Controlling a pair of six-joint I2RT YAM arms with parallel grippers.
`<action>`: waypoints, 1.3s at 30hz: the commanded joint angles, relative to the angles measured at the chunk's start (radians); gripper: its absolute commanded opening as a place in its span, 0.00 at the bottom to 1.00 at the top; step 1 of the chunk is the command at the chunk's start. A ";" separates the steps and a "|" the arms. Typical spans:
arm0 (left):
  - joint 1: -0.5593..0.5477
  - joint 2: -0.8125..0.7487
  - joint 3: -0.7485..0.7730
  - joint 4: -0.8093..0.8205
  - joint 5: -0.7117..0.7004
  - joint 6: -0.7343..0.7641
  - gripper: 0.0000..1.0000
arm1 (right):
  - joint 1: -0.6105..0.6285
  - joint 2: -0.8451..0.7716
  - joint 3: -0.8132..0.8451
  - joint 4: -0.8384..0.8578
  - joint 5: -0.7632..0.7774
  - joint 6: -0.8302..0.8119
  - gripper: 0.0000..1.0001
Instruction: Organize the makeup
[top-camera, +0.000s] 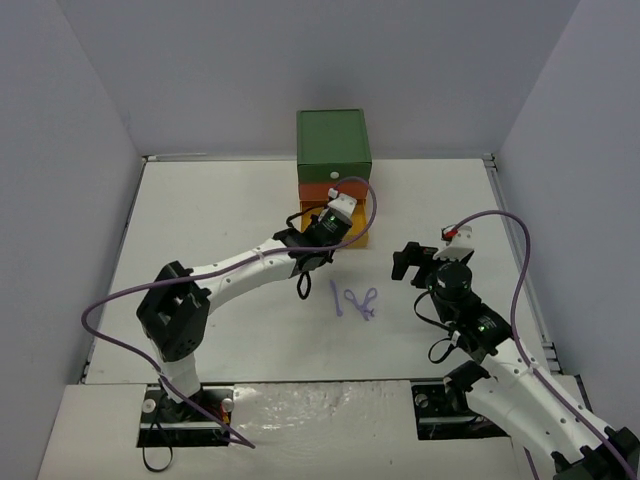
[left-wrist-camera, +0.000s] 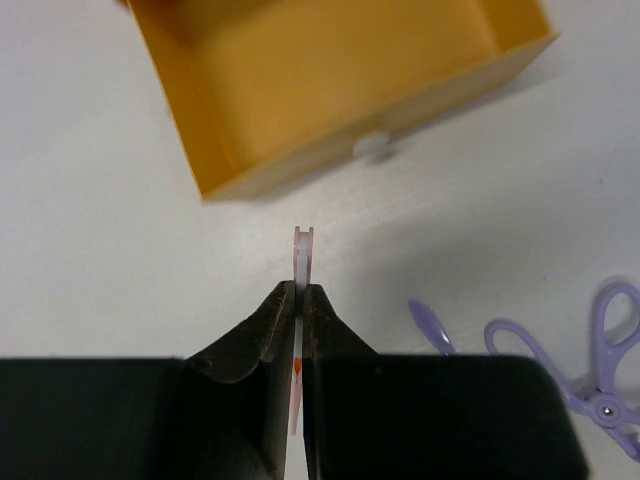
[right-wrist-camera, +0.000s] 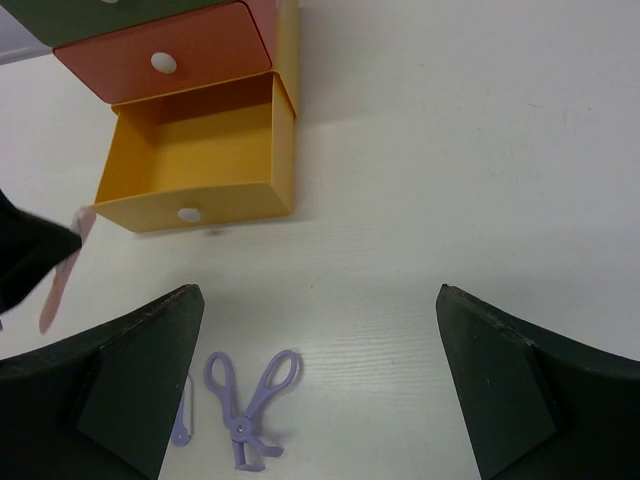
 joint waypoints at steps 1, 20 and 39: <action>0.036 0.002 0.161 0.119 0.001 0.502 0.00 | -0.005 -0.024 0.041 0.032 -0.003 -0.027 1.00; 0.087 0.221 0.382 0.314 0.002 0.817 0.71 | -0.005 -0.073 0.048 -0.056 -0.027 -0.008 1.00; 0.035 -0.112 -0.054 -0.042 0.141 -0.429 0.83 | -0.005 -0.068 0.072 -0.088 -0.029 0.000 1.00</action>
